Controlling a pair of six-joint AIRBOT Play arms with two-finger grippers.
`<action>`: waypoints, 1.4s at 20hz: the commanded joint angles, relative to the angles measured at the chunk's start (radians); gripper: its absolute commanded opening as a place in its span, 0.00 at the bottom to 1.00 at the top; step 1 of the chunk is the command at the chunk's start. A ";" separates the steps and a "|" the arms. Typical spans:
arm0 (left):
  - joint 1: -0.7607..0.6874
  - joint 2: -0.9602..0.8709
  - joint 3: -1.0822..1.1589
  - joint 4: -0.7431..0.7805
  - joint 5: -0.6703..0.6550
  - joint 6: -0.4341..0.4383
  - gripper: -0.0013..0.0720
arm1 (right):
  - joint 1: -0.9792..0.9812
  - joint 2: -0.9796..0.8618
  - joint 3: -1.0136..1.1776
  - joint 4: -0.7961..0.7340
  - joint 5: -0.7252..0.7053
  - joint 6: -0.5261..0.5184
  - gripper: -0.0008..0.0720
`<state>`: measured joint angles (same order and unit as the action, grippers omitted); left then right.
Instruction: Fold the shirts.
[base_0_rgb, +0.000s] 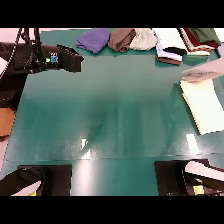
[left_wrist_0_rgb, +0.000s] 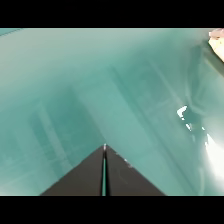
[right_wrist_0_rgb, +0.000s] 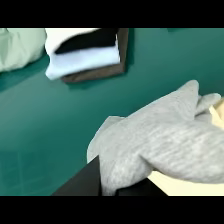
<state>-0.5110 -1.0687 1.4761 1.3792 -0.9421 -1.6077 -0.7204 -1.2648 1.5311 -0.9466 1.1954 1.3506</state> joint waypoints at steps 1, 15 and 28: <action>0.000 0.001 0.000 0.001 -0.002 0.001 0.05 | -0.070 0.133 -0.199 -0.037 0.017 -0.032 0.03; 0.000 0.001 0.000 0.000 -0.003 0.011 0.05 | -0.097 0.370 -0.465 -0.246 0.054 -0.023 0.88; 0.000 0.001 0.000 0.001 0.037 0.011 0.05 | 0.756 0.386 -0.303 -0.181 -0.068 -0.024 0.03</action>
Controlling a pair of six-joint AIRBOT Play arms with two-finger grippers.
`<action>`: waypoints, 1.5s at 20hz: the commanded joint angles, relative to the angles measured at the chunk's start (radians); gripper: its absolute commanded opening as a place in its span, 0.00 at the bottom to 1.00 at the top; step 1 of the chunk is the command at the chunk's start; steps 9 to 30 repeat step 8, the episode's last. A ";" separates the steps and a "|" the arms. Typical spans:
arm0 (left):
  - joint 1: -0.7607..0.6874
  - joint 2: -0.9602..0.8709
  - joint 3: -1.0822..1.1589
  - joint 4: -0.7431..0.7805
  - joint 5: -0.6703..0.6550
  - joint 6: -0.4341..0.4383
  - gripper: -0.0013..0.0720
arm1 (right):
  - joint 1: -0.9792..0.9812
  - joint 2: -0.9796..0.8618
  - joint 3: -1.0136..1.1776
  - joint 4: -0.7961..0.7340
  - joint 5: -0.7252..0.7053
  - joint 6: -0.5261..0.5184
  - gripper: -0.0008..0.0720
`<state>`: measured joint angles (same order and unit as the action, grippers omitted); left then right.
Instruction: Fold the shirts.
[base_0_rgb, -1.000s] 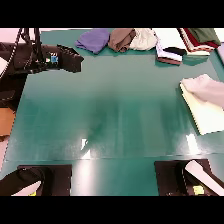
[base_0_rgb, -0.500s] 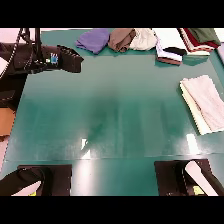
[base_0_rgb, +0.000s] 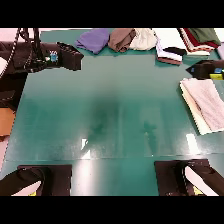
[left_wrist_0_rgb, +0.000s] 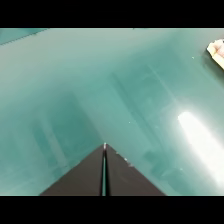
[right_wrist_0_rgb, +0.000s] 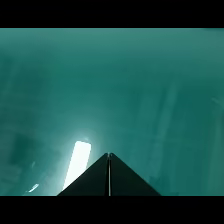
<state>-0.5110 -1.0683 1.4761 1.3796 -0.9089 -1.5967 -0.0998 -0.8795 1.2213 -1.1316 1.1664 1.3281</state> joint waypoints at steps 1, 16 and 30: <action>0.000 0.001 0.000 0.000 0.004 0.000 0.05 | 0.161 0.001 0.007 0.003 -0.042 -0.001 0.03; 0.000 0.000 0.000 0.000 0.004 0.000 0.05 | 0.179 0.001 0.007 0.005 -0.038 -0.001 0.03; 0.000 0.000 0.000 0.000 0.004 0.000 0.05 | 0.179 0.001 0.007 0.005 -0.038 -0.001 0.03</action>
